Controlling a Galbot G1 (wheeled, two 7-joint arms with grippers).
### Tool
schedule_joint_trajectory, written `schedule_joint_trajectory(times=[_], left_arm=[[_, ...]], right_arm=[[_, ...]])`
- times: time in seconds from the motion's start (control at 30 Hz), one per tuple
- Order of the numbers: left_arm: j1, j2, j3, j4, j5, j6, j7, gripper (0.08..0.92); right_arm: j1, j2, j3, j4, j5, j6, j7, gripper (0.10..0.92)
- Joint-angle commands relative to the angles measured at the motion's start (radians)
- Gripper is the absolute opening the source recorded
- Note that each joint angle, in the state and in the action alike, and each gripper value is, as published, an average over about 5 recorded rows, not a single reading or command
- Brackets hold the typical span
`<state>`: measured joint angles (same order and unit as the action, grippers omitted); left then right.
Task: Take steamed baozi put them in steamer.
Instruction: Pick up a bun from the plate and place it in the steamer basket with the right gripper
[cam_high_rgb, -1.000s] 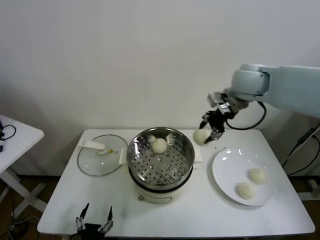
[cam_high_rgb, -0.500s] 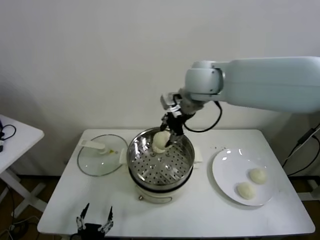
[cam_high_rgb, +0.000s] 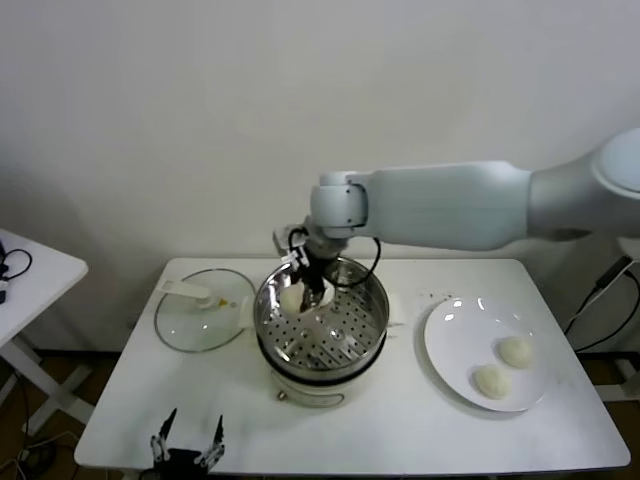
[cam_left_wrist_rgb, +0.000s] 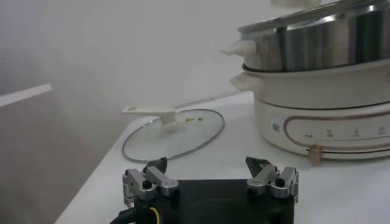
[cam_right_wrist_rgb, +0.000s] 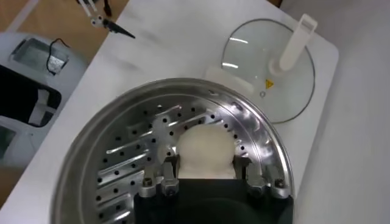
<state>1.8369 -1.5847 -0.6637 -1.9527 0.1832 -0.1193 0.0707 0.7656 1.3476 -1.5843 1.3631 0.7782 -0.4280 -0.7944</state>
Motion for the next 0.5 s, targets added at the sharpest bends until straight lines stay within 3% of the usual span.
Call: schedule_joint_trajectory(times=[0.03, 0.5], left_arm=[[-0.001, -0.001, -0.001, 0.003, 0.000, 0.000, 0.001, 0.823], [0.002, -0.003, 0.000, 0.003, 0.007, 0.001, 0.006, 0.823]], right_arm=[[-0.110, 0.083, 0.013, -0.098, -0.035, -0.013, 0.013, 0.594], [-0.127, 0.086, 0.011, -0.110, -0.055, -0.010, -0.002, 0.595]])
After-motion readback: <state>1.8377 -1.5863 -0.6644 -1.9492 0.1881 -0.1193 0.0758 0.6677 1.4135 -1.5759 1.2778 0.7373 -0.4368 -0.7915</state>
